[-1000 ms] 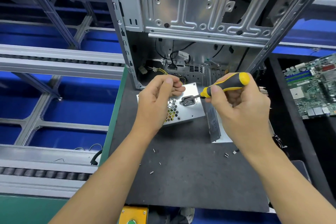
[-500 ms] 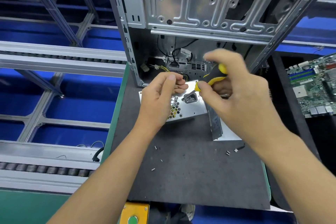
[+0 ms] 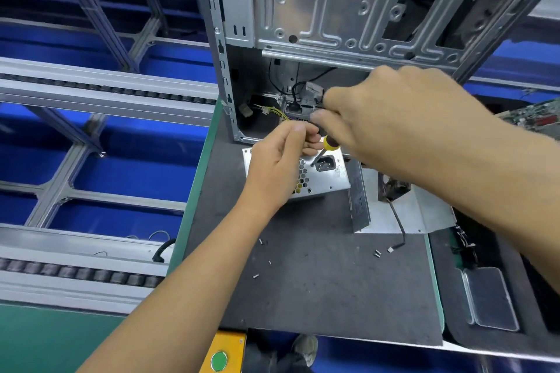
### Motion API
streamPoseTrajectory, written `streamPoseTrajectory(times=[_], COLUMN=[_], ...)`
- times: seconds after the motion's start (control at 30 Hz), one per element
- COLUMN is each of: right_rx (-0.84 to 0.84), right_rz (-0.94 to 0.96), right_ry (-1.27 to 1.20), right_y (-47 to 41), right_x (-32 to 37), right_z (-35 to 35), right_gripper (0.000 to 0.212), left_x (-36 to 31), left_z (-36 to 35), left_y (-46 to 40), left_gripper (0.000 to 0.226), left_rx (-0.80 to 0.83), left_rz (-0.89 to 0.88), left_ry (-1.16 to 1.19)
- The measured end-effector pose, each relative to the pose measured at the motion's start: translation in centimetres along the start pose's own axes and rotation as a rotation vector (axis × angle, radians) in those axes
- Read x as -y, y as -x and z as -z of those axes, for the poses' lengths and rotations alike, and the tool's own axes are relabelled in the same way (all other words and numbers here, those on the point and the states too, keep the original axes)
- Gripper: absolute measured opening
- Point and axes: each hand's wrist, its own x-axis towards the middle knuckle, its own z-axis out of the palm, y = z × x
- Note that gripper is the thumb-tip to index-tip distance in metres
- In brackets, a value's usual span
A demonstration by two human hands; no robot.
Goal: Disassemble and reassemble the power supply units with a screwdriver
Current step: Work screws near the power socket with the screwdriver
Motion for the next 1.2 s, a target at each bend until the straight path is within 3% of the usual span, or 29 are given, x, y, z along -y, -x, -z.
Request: streamPoseTrajectory(times=[0.13,0.23,0.37,0.47,0.6,0.73,0.87,1.0,1.1,1.2], right_rx=[0.157,0.166,0.109,0.213,0.24,0.199,0.308,0.254,0.25,0.335], right_rz=[0.095,0.11,0.042,0.117,0.094,0.05,0.114,0.189,0.123,-0.001], right_ry=[-0.221,-0.114,0.115,-0.141,0.01,0.129,-0.019,0.171,0.257,0.101], right_y=[-0.1,-0.6,-0.7,-0.9,-1.5,-1.6,-1.8,-1.8,-1.5,-1.6], right_x=[-0.7,-1.2,-0.7,-1.1,-1.2,-0.4,-1.1,-0.9,-0.5,-1.3], right_z=[0.0,-0.2,0.2,0.0,-0.3,0.0,0.3,0.3,0.0,-0.5], right_gripper=[0.015,0.012,0.047,0.025,0.007,0.041,0.024,0.01,0.033,0.025], left_x=[0.1,0.0,-0.1,0.1,0.0,0.1,0.3,-0.1,0.0,-0.1], left_z=[0.1,0.2,-0.1,0.0,-0.1,-0.5,-0.1,-0.2,-0.5,-0.4], left_y=[-0.1,-0.3,-0.5,-0.5,-0.5,-0.7,-0.6,-0.8,-0.9,-1.1], left_gripper=[0.03,0.031,0.03,0.032,0.036,0.036,0.035,0.034,0.035,0.037], left_rx=[0.004,-0.005,0.004,-0.005,0.0,0.038,0.011,-0.001,0.032,0.016], left_rz=[-0.018,0.001,0.014,0.013,0.031,0.03,0.012,0.042,0.058,0.053], left_ry=[-0.036,-0.027,-0.017,-0.032,-0.005,-0.075,-0.086,0.014,-0.031,-0.033])
